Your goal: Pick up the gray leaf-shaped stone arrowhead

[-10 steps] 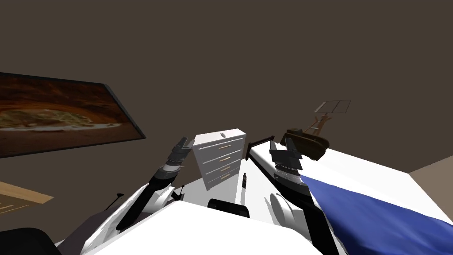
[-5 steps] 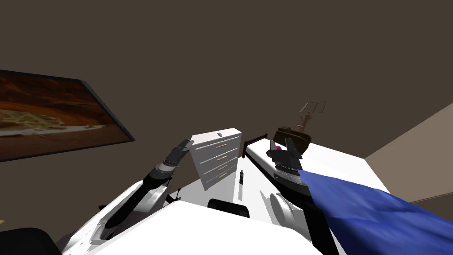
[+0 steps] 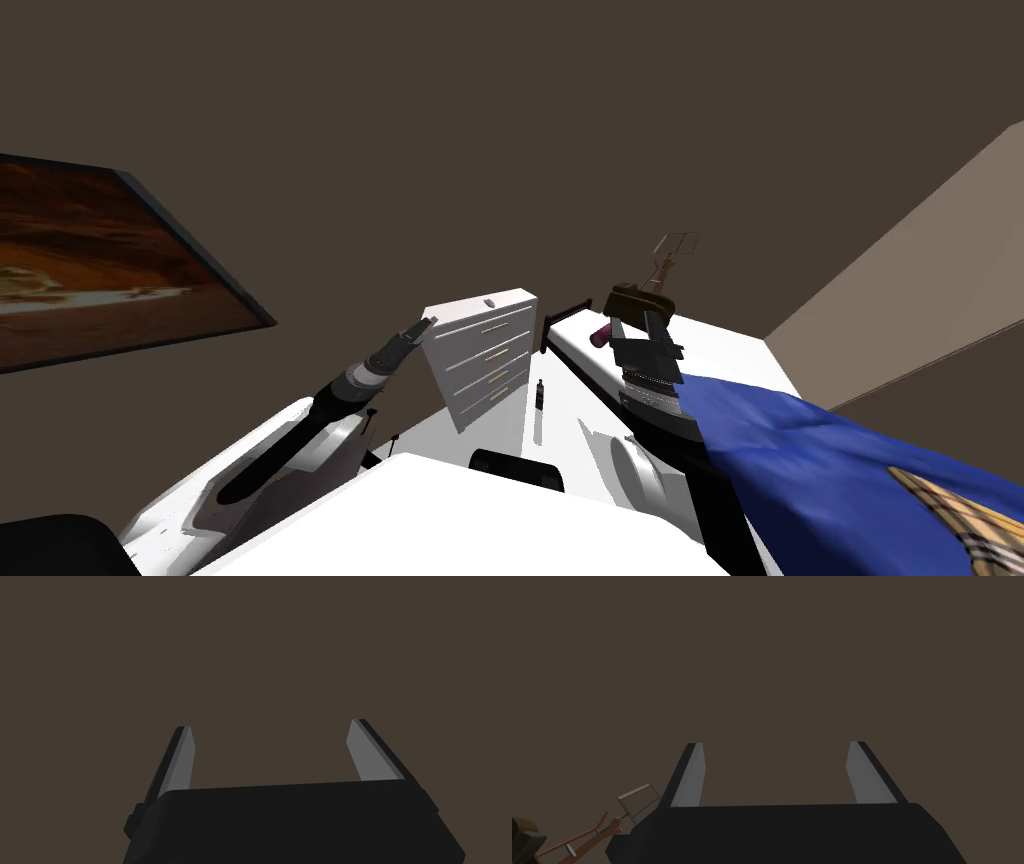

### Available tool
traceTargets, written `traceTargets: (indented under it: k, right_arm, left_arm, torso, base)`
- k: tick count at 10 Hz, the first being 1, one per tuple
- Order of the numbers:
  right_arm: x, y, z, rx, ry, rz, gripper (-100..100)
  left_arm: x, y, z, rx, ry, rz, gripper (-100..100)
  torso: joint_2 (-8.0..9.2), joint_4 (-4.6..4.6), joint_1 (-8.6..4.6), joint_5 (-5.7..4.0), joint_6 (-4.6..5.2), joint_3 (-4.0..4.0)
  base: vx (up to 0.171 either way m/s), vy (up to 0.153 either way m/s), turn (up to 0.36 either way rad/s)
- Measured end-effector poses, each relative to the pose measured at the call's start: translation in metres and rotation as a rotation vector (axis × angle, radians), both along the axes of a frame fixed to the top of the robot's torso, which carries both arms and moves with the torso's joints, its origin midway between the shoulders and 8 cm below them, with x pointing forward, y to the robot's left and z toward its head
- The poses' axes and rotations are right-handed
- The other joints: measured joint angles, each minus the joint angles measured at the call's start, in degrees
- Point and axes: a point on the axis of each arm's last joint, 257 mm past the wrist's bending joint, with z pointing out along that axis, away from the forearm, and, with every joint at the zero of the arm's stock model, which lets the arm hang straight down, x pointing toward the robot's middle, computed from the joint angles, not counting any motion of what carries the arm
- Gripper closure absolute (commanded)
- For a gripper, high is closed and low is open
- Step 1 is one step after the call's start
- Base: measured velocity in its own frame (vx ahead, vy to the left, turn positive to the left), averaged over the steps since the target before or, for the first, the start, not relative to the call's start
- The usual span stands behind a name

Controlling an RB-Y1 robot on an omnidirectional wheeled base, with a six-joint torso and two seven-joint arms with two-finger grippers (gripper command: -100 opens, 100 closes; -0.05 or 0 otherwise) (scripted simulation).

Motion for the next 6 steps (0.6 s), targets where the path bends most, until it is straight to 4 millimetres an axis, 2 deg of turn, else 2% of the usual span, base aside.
traceTargets:
  k: [2, 4, 6]
  right_arm:
    - [0.000, 0.000, 0.000, 0.000, 0.000, 0.000, 0]
    - [0.000, 0.000, 0.000, 0.000, 0.000, 0.000, 0]
    - [0.000, 0.000, 0.000, 0.000, 0.000, 0.000, 0]
  left_arm:
    - [0.001, 0.001, -0.005, 0.097, 0.001, -0.010, -100]
    - [0.001, 0.003, -0.010, 0.202, -0.001, -0.022, -100]
    - [0.002, 0.003, -0.014, 0.279, 0.000, -0.036, -100]
  torso:
    - [0.02, 0.00, -0.02, -0.01, 0.03, 0.01]
    - [0.05, 0.01, -0.05, -0.01, 0.00, 0.03]
    - [0.02, 0.00, -0.06, -0.01, 0.05, 0.00]
  base:
    - [-0.037, -0.016, -0.208]
    - [-0.028, -0.016, -0.049]
    - [-0.032, -0.023, -0.184]
